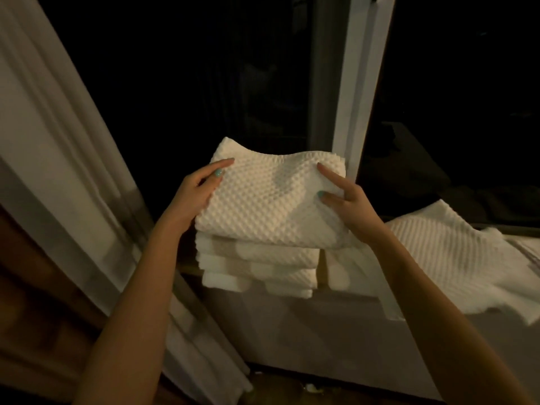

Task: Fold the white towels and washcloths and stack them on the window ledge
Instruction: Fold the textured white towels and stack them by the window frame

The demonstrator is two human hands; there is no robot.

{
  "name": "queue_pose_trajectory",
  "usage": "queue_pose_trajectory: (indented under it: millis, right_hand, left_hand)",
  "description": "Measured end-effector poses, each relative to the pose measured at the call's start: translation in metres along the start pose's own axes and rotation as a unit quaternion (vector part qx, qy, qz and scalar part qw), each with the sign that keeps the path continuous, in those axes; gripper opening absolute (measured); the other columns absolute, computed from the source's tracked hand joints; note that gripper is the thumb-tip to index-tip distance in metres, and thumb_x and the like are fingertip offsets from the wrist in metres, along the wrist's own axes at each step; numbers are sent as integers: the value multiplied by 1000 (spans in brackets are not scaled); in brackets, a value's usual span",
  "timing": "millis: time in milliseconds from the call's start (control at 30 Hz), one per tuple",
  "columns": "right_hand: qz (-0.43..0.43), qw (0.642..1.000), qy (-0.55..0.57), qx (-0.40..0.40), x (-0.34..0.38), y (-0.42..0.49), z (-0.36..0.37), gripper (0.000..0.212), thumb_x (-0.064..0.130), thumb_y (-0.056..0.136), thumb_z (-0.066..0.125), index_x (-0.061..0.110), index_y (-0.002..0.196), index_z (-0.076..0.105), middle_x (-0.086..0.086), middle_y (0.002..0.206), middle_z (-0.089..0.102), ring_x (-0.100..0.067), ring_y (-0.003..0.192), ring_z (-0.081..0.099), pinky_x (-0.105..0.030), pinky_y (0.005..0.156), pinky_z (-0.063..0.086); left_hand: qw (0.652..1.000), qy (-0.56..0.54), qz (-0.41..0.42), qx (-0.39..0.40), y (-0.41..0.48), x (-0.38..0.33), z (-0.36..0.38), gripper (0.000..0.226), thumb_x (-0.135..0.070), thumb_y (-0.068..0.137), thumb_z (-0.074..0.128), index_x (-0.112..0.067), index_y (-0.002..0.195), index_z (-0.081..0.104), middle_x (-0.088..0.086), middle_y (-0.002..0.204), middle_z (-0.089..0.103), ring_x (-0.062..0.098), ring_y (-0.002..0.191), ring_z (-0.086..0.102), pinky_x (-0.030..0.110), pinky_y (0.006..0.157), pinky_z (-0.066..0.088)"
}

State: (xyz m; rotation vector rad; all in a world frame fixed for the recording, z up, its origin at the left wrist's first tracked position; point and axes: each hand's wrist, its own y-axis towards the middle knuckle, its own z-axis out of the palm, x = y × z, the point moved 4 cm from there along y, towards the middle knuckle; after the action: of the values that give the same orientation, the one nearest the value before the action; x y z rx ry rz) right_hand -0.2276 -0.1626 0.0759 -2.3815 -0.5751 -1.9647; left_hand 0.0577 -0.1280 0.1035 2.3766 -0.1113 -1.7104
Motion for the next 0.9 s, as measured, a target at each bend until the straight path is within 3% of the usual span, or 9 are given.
queue_pose_trajectory:
  millis: [100,233,433,600,700,833,900]
  right_hand:
    - [30,999,9,5,-9,12,28,56,13,96,53,36,145,36,13,140,32,-5,121,37,-16,86,44]
    - [81,997,14,13,-30,18,47,56,13,97,52,38,144,36,7,142,34,-15,128,40,-29,99,44]
    - [86,992,-92,-23,-32,21,46,54,11,97,49,32,145,35,-8,149,34,-24,135,36,-37,109,35]
    - [100,977,-186,-38,-32,25,47,50,15,99,47,30,145,35,-12,146,36,-22,123,45,-22,92,37]
    - [124,964,-232,-39,-36,28,46,47,23,100,46,35,144,36,-14,141,39,-28,121,47,-27,93,37]
    - [141,960,-239,-43,-32,26,42,47,25,99,49,33,143,38,-16,143,39,-30,124,46,-32,96,39]
    - [146,946,-283,-54,-30,20,42,47,31,97,50,32,143,39,-14,146,34,-33,130,40,-36,103,35]
  left_hand:
    - [1000,2,-21,6,11,24,-21,32,-23,101,43,-42,122,57,-9,142,47,6,123,48,23,98,43]
    - [998,7,-55,19,19,60,-24,32,-23,102,43,-42,124,56,-6,146,42,12,130,42,32,108,37]
    - [997,-17,-70,12,28,68,-19,30,-26,101,44,-39,125,57,-8,142,45,10,125,45,20,97,40]
    - [997,4,-80,24,24,73,-17,32,-27,101,44,-35,131,53,-6,144,44,11,127,44,18,94,40]
    - [993,26,-106,45,24,71,-16,38,-31,98,49,-35,136,49,-5,147,41,5,119,43,11,83,39]
    - [988,78,-109,71,26,64,-14,49,-39,94,56,-40,140,41,-6,150,35,3,121,37,20,96,34]
    - [982,149,-102,60,28,65,-13,52,-41,93,55,-38,143,38,-3,154,26,13,133,33,26,104,32]
